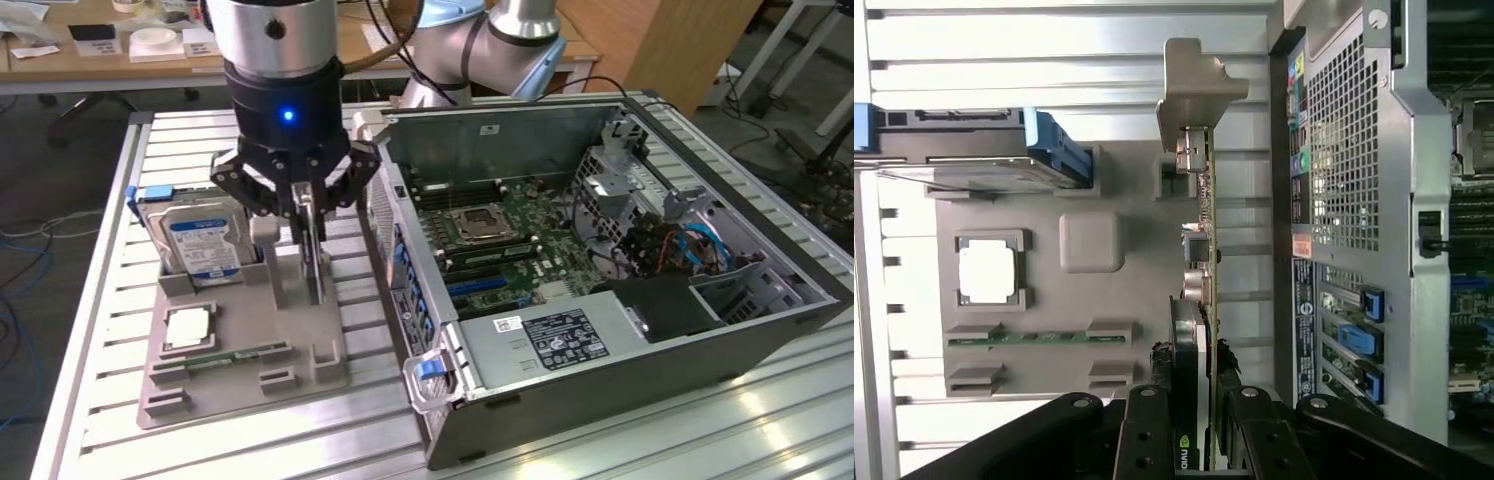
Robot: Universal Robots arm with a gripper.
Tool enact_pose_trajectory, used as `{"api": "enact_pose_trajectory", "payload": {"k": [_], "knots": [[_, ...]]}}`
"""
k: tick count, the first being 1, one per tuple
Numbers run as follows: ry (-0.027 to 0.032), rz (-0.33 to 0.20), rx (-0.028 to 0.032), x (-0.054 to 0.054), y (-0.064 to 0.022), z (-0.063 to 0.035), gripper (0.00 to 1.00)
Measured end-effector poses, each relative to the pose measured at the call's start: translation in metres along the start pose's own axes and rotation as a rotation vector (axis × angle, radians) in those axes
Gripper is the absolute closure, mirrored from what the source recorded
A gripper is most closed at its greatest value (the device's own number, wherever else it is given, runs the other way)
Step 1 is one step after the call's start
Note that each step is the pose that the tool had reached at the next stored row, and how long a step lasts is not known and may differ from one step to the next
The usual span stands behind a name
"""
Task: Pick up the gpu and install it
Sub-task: 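Pick up the gpu and move the gpu toward the slot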
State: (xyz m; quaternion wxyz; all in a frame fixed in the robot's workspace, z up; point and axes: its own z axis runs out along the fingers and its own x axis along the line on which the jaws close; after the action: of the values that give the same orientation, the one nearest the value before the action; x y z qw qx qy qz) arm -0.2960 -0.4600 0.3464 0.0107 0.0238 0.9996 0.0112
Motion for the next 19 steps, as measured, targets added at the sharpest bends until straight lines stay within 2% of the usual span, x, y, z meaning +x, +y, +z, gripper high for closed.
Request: {"api": "enact_pose_trajectory", "payload": {"k": [8,14,19], "knots": [[0.0001,0.000,0.0000,0.000,0.0005,-0.0238,0.73],[0.0001,0.000,0.0000,-0.001,0.0008,-0.0365,0.73],[0.0000,0.000,0.0000,-0.001,0.0010,-0.0434,0.73]]}}
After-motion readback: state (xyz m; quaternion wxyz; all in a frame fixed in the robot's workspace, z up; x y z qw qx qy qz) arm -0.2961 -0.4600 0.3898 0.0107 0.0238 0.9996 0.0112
